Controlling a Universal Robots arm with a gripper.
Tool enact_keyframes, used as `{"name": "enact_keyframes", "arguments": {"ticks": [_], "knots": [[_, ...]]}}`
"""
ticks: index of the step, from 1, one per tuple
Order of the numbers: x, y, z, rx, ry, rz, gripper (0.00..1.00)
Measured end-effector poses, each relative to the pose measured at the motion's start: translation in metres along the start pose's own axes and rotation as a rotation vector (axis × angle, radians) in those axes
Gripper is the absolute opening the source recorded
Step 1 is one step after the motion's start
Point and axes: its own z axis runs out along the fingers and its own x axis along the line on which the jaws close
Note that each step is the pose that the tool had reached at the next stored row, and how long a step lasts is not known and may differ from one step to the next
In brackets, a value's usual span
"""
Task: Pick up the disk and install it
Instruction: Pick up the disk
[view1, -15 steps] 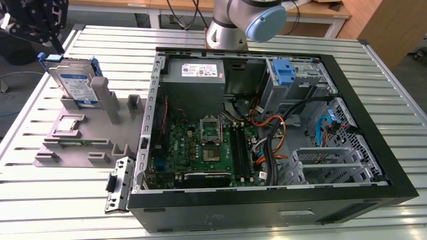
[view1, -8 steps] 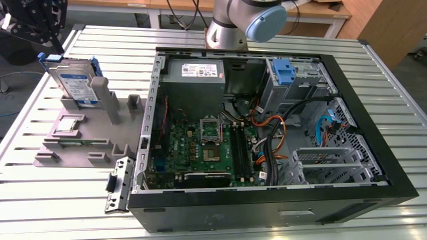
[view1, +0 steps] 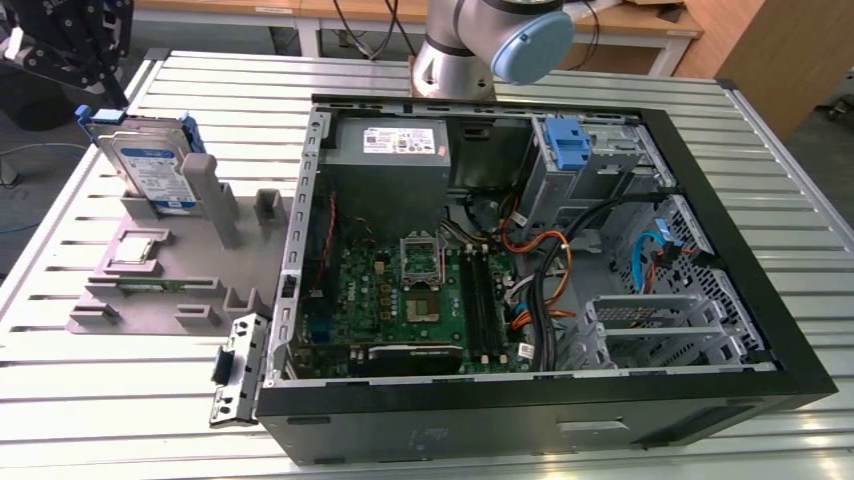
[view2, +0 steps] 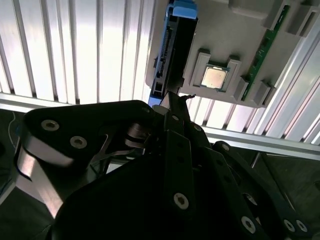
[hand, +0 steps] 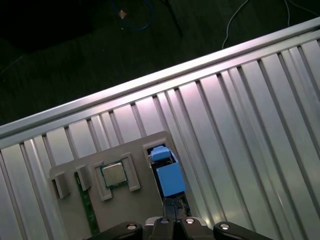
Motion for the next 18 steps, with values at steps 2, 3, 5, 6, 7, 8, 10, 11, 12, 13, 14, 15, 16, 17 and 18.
{"name": "enact_keyframes", "arguments": {"ticks": [2,3,5,6,7,8,10,11,12,13,14,15,16,17,18], "knots": [[0.0,0.0,0.0,-0.0003,0.0003,-0.006,0.1],[0.0,0.0,0.0,-0.0004,0.0005,-0.008,0.1],[0.0,0.0,0.0,-0.0005,0.0007,-0.012,0.1],[0.0,0.0,0.0,-0.0005,0.0008,-0.014,0.1],[0.0,0.0,0.0,-0.0006,0.0009,-0.016,0.1],[0.0,0.0,0.0,-0.0007,0.001,-0.018,0.1],[0.0,0.0,0.0,-0.0009,0.0014,-0.024,0.1],[0.0,0.0,0.0,-0.001,0.0016,-0.028,0.1],[0.0,0.0,0.0,-0.0012,0.0018,-0.032,0.1],[0.0,0.0,0.0,-0.0014,0.0021,-0.037,0.1],[0.0,0.0,0.0,-0.0015,0.0023,-0.04,0.1],[0.0,0.0,0.0,-0.0015,0.0024,-0.042,0.1],[0.0,0.0,0.0,-0.0016,0.0024,-0.042,0.1],[0.0,0.0,0.0,-0.0016,0.0024,-0.042,0.1],[0.0,0.0,0.0,-0.0016,0.0024,-0.042,0.1]]}}
